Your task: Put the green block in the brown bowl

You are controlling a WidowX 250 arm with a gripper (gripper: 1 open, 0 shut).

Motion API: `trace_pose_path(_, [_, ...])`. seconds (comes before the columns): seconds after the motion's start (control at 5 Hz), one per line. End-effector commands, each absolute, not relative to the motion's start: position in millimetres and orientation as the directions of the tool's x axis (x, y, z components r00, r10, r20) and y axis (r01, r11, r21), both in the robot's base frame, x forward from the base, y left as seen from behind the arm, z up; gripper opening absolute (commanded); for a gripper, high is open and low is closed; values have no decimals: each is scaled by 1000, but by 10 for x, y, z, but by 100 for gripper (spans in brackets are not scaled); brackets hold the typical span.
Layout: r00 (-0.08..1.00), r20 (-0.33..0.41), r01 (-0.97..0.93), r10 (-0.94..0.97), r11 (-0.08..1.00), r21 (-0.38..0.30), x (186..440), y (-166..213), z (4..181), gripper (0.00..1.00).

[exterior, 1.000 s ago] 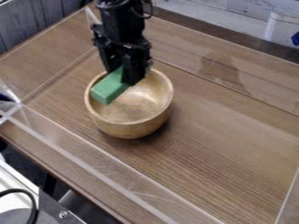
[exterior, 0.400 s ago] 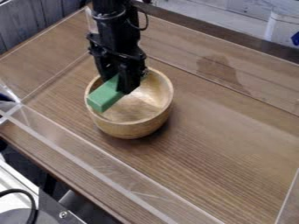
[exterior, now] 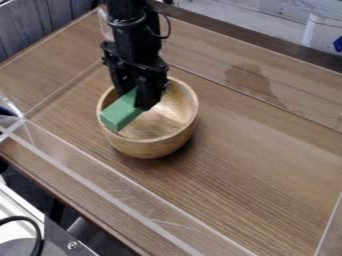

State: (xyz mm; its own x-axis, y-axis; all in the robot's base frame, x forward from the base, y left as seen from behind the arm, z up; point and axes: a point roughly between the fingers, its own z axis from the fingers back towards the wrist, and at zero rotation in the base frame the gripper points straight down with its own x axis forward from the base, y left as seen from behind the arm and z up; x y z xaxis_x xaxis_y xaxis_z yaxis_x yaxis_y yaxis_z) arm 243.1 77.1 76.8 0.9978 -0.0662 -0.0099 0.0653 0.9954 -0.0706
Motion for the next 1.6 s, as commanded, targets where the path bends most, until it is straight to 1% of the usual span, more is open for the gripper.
trace_pose_path(0.0, [997, 11, 79, -78, 995, -55, 2480, 762, 819, 0])
trace_pose_path(1.4, [996, -25, 83, -85, 995, -62, 2504, 684, 716, 0])
